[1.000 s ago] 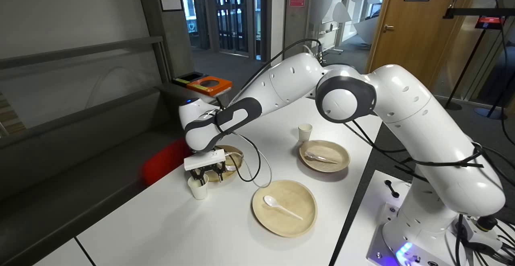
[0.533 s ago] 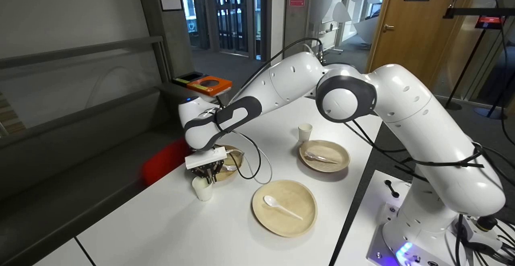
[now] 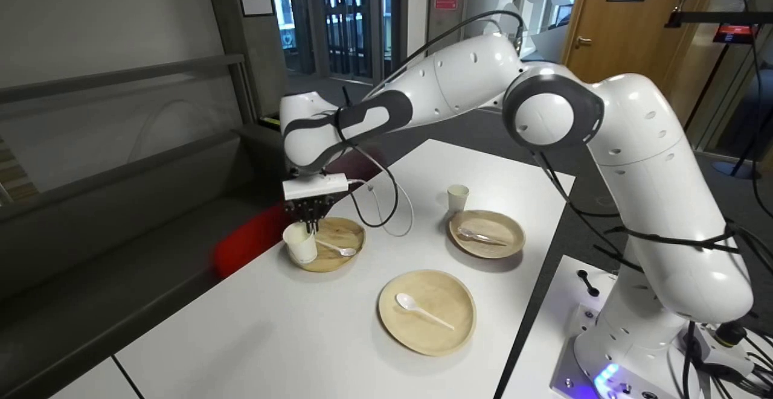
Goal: Lift the cup on the left, put it in the cup on the right and move it to the left a bit
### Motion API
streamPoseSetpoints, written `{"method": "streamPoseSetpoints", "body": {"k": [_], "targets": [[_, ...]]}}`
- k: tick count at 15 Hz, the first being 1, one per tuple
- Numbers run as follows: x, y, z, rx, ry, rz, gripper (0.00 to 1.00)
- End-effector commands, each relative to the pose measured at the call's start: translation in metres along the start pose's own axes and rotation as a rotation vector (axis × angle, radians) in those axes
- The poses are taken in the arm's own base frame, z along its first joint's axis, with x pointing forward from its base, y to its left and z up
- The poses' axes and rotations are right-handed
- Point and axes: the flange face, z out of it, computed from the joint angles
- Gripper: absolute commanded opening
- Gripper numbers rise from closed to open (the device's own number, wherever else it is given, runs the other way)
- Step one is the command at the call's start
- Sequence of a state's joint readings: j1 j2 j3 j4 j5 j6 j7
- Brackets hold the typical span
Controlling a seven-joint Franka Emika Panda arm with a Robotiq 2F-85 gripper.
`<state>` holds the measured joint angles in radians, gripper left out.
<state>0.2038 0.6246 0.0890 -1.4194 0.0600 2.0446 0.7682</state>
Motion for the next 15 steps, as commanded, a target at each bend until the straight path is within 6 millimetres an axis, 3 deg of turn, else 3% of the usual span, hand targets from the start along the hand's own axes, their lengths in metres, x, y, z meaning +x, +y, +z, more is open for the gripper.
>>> {"method": "streamPoseSetpoints", "body": {"k": [1,5,9,12,15], "targets": [[0.003,0.06,-0.063,0.048,0.006,0.025,0.01],[0.004,0.129,-0.103,0.068,-0.002,-0.059,0.01],[-0.001,0.206,-0.127,0.066,0.013,-0.04,0.01],[-0.006,0.269,-0.135,0.115,0.01,0.014,0.01],[-0.007,0.331,-0.13,0.219,-0.023,0.131,0.01]]}}
